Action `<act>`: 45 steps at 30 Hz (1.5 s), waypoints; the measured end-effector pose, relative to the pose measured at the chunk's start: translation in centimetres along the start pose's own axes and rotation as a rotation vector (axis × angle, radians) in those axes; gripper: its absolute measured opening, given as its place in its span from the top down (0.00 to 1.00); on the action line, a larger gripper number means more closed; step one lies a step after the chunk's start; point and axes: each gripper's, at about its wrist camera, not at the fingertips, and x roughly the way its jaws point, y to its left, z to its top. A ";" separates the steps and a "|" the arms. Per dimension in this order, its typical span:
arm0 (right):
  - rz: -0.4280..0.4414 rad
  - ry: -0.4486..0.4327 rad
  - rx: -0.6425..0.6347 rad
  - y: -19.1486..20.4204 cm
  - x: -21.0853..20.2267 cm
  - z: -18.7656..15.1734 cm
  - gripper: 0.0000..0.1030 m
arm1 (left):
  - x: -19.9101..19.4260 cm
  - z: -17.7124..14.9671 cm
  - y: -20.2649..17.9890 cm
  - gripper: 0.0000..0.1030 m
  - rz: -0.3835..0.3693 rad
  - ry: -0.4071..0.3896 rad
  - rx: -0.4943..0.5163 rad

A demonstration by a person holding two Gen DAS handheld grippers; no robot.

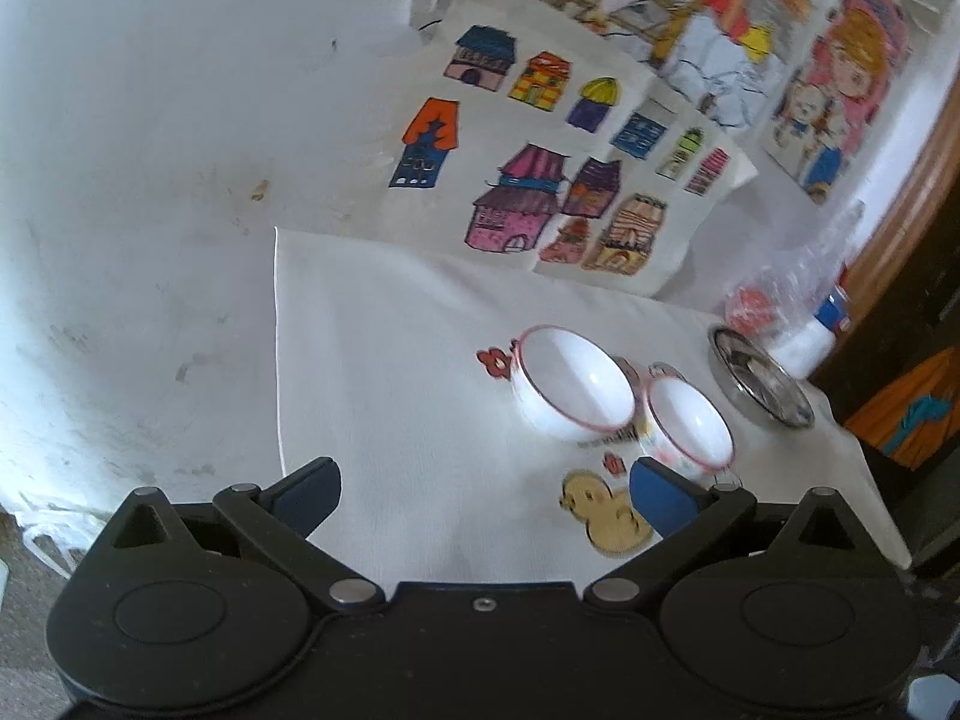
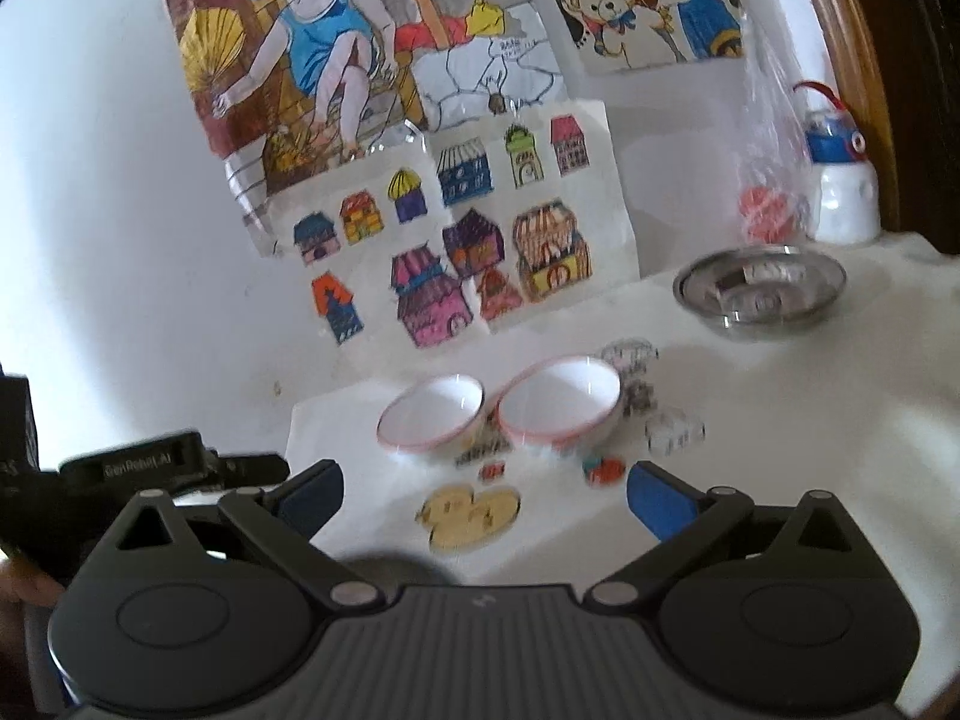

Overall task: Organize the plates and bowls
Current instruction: 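Move the right gripper to the larger white bowl's rim and close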

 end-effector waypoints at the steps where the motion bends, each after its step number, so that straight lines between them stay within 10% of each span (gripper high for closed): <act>1: 0.006 -0.001 0.001 -0.1 0.6 0.6 0.00 | 0.6 0.4 0.2 0.01 0.002 0.003 -0.011; 14: 0.192 0.154 0.030 1.2 12.8 8.6 0.00 | 6.5 2.5 0.2 0.01 0.023 0.057 -0.080; 29: 0.159 0.399 -0.158 2.7 21.0 7.5 0.22 | 9.0 2.2 -1.0 0.01 -0.009 0.085 -0.093; 45: 0.120 0.455 -0.228 3.2 22.4 6.7 0.66 | 9.9 2.2 -1.3 0.53 -0.079 0.108 -0.159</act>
